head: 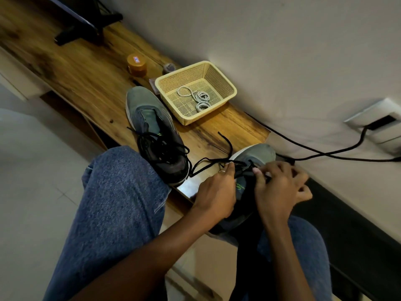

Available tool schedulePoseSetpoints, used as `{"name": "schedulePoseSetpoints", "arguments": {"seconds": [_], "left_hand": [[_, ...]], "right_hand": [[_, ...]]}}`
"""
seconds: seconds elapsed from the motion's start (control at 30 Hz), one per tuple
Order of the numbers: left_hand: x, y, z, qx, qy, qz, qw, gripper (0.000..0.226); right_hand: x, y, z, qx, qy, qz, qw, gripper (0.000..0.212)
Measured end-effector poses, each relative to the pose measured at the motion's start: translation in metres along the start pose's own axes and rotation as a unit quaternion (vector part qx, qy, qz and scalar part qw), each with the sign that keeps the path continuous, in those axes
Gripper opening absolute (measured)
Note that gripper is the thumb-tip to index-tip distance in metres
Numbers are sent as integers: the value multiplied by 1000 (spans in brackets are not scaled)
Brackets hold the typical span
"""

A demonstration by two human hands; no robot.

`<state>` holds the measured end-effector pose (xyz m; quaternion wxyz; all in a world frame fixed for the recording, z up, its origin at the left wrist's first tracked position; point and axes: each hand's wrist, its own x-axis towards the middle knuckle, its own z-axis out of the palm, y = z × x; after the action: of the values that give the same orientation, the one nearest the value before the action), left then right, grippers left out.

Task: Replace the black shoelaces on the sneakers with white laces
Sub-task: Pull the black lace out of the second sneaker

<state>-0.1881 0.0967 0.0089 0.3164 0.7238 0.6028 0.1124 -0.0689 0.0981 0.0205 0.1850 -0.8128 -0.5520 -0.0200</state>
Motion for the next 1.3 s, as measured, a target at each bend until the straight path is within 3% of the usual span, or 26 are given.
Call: {"name": "schedulePoseSetpoints", "arguments": {"seconds": [0.1,0.17,0.3,0.47,0.6,0.77,0.87,1.07,1.2,1.3], "left_hand": [[1,0,-2,-1,1,0,1000,53],[2,-1,-1,-2,-3,-7,1000,54],[2,-1,0,14,-3,-13,1000,60],[3,-1,2,10,-3,-9,1000,62],[4,-1,2,4,4,-16,1000,60],[5,-1,2,0,9,-14,1000,58],[5,-2,2,7,7,-14,1000,58],[4,-1,2,8,9,-12,1000,56],[5,-1,2,1,9,-10,1000,57],[3,0,-1,-9,8,-10,1000,54]], "right_hand": [[-3,-2,-8,102,87,115,984,8],[-4,-5,-9,118,80,133,981,7],[-2,-6,-8,41,-40,63,996,25],[1,-8,0,-37,-114,-15,993,17],[1,-6,-2,-18,-63,-9,998,9],[7,2,-17,20,32,115,993,14],[12,4,-22,27,-33,105,994,13],[7,-7,-10,-33,-162,-8,986,24],[2,-5,-1,-33,-154,-31,987,14],[0,0,-4,-6,-109,6,994,9]]}}
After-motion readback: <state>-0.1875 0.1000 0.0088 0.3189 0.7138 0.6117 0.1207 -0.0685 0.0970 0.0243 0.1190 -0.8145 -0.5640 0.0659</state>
